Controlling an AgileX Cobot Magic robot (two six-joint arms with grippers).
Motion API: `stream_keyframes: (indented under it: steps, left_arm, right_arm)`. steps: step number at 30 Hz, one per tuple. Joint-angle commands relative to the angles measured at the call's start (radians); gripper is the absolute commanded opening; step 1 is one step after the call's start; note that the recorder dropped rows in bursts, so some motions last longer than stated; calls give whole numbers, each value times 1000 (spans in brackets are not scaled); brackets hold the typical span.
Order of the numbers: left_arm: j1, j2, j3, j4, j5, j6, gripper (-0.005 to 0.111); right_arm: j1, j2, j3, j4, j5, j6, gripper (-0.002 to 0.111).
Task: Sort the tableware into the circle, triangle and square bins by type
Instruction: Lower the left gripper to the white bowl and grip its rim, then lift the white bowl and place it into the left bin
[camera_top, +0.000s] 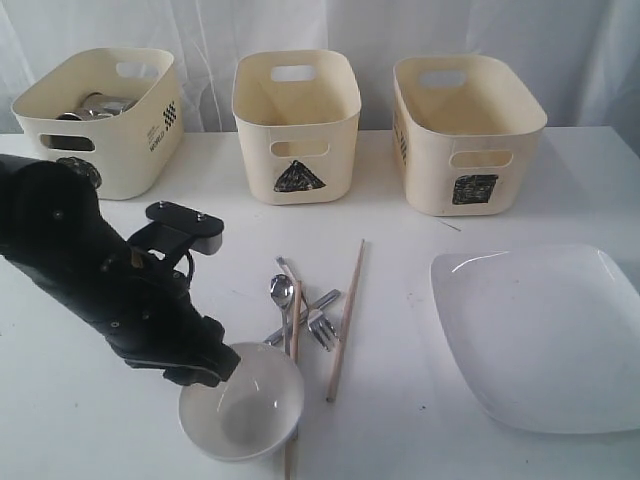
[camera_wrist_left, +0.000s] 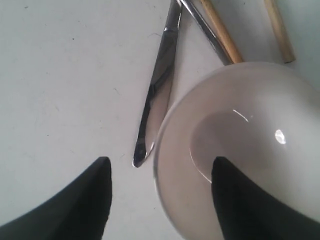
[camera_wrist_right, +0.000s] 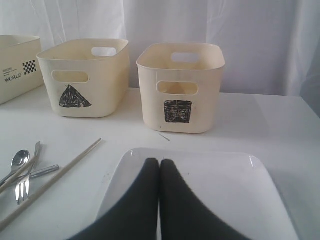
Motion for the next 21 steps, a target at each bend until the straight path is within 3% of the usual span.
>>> stream_keyframes:
  steps: [1, 7, 17, 21]
  left_arm:
    - [-7, 38, 7, -25, -26, -3, 63]
    - [-7, 102, 7, -27, -22, -3, 57]
    - [-7, 116, 7, -31, -1, -3, 1]
    - [-7, 88, 3, -18, 28, -3, 0]
  right_arm:
    - [2, -6, 7, -4, -5, 0, 0]
    - [2, -6, 7, -4, -5, 0, 0]
    - [2, -6, 7, -4, -5, 0, 0]
    - [2, -6, 7, -4, -5, 0, 0]
